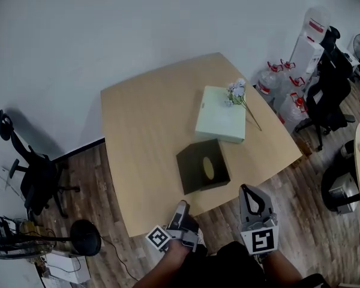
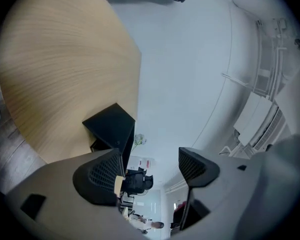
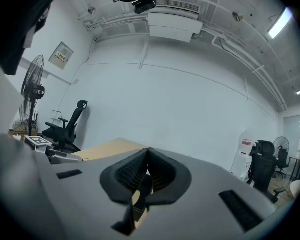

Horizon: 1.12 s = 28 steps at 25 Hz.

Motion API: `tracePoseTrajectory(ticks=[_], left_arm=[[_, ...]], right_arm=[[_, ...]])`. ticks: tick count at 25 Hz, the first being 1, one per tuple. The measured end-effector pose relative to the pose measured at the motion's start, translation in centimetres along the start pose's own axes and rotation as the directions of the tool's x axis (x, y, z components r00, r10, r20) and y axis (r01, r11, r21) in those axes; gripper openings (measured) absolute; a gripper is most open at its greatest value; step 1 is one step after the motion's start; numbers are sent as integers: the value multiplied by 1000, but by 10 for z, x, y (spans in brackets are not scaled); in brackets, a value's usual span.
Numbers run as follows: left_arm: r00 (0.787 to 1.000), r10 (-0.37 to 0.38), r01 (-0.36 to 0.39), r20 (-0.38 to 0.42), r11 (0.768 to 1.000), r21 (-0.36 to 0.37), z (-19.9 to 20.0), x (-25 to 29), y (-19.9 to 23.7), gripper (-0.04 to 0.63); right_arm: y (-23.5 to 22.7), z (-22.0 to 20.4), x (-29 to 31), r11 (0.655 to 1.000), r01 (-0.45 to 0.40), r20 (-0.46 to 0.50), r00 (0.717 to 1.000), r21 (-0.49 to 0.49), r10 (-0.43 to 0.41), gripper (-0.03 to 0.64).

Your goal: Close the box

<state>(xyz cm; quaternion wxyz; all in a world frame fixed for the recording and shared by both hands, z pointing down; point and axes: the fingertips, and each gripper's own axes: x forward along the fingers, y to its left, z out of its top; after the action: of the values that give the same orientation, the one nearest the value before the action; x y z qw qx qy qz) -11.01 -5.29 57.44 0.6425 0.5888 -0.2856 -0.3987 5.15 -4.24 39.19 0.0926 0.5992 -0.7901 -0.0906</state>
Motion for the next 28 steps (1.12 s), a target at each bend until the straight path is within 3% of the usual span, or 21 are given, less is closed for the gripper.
tracePoseTrajectory(ticks=[4,17,23,28], left_arm=[[1000,6,-3,27,996,-87,10,7,21,371],[983,66,-36,171,985,-170,13,33,77,339],[960,76,-1,270,964,-266,27,45,100,318],[940,74,19,334,964,-267,37,49,104,307]], right_arm=[[3,-1,20,999,-37,-12,999,-1,37,12],[-2,-28,62,977,-212,-27,977,-2,212,12],[-10,-37,69,970,-240,-34,970,27,241,12],[-12,-54,70,955,-296,-69,953,7,296,12]])
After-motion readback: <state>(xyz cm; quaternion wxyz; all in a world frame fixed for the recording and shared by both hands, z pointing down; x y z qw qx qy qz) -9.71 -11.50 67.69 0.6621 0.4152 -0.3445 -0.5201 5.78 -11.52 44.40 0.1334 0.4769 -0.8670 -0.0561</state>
